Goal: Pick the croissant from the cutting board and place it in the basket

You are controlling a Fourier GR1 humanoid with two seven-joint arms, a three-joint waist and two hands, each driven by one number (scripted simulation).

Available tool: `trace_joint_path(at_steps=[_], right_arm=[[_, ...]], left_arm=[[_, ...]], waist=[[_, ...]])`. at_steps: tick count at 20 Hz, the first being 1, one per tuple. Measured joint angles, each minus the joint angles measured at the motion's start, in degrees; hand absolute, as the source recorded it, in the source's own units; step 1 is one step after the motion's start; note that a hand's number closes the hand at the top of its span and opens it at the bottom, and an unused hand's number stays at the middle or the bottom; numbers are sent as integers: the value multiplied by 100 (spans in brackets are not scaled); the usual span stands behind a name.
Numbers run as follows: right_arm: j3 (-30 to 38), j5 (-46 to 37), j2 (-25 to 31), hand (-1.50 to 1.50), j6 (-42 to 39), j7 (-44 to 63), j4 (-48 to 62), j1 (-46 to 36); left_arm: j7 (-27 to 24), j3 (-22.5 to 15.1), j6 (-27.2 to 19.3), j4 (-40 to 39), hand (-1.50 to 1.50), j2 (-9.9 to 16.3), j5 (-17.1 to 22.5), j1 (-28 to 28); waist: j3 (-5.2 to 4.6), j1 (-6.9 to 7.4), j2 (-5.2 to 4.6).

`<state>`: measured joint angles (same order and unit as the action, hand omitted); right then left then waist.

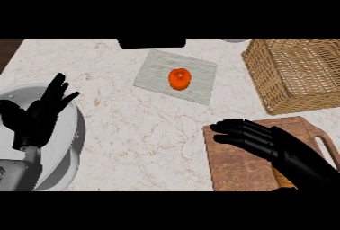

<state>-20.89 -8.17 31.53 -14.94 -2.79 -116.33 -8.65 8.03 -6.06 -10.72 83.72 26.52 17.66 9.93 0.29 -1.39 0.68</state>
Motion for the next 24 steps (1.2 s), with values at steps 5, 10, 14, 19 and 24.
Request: trace_joint_path(at_steps=[5,10,14,19,24], right_arm=[[169,-594,789,-150,-451,1543,-526,-508],[687,-645,1530,-150,-1186,2931,-704,-1250],[1019,223,1962,-150,-2108,3770,-538,-1851],[1261,1649,2424,-150,-2966,4402,-207,-2249],[1863,3028,2946,-150,-3231,4600,-98,-2105]], left_arm=[[36,46,48,-36,0,40,23,27],[106,60,126,-61,0,65,44,102],[112,105,225,-147,0,84,69,191],[171,119,233,-140,0,53,43,205],[83,215,311,-241,0,15,27,191]], waist=[[-31,5,21],[-37,49,4],[-36,90,-13],[-30,96,-15],[-14,35,-6]])
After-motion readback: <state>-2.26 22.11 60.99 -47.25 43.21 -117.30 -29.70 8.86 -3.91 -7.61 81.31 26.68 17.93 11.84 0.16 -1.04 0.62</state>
